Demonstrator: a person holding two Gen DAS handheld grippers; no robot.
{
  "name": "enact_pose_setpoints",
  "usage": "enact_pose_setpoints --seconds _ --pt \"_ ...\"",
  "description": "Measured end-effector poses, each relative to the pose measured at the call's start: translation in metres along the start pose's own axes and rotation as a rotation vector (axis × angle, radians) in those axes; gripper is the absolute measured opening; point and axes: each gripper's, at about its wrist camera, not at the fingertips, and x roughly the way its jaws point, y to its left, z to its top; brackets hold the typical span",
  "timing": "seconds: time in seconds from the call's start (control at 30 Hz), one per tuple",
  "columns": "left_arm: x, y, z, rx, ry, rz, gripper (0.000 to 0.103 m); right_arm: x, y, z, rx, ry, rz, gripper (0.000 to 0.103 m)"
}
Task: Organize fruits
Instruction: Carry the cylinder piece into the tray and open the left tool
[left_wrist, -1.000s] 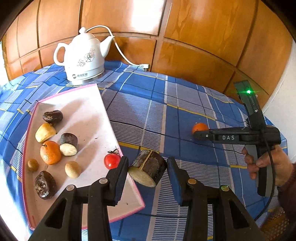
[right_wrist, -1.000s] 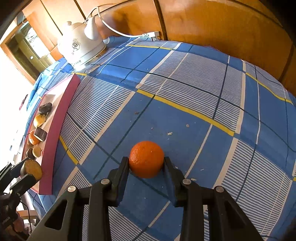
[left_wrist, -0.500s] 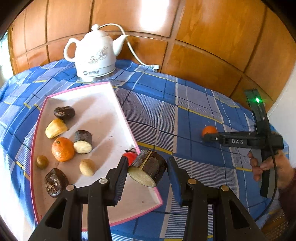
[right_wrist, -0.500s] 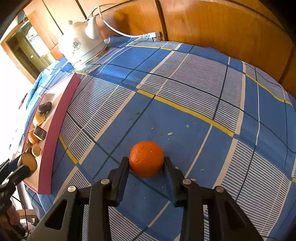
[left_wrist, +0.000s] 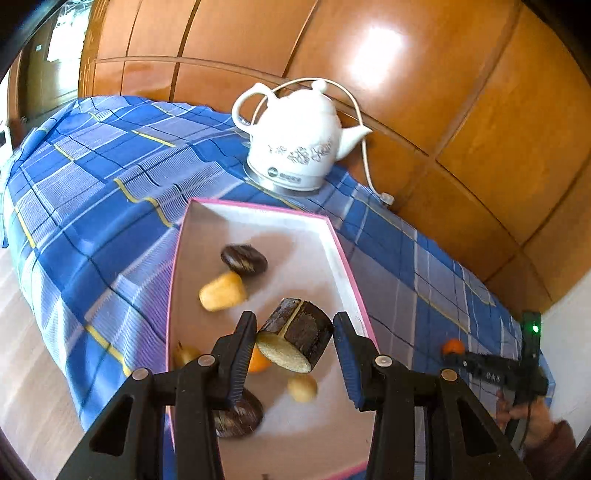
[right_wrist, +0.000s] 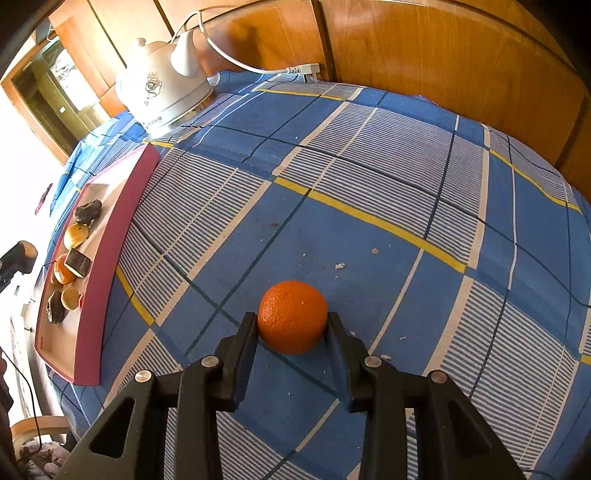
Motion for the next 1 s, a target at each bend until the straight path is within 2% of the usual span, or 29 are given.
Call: enact_pose_setpoints --seconds 0.27,0.5,0.63,0.73,0.83,1.0 --pt "0.044 -0.011 0.024 0.079 0.034 0.018 0.044 0.0 0.0 -0.001 0.0 -0.001 -0.001 0.037" --pt "0.082 -0.009 0.026 0.118 0.093 0.102 0.047 0.001 0.0 0.0 0.003 0.0 0.003 0.037" --pt "0.076 -0.01 0.022 0.132 0.064 0.131 0.054 0.001 -0.001 0.0 0.003 0.0 0.005 0.037" --pt "0.063 -0.015 0.016 0.152 0.021 0.164 0.054 0.0 -0.001 -0.001 0.001 0.0 0.003 0.037" --pt "0.046 -0.019 0.007 0.162 -0.021 0.229 0.054 0.0 0.001 -0.001 -0.004 -0.002 -0.003 0.037" --pt "0.025 -0.016 -0.015 0.144 -0.037 0.272 0.054 0.0 0.002 -0.001 -0.007 -0.005 -0.01 0.037"
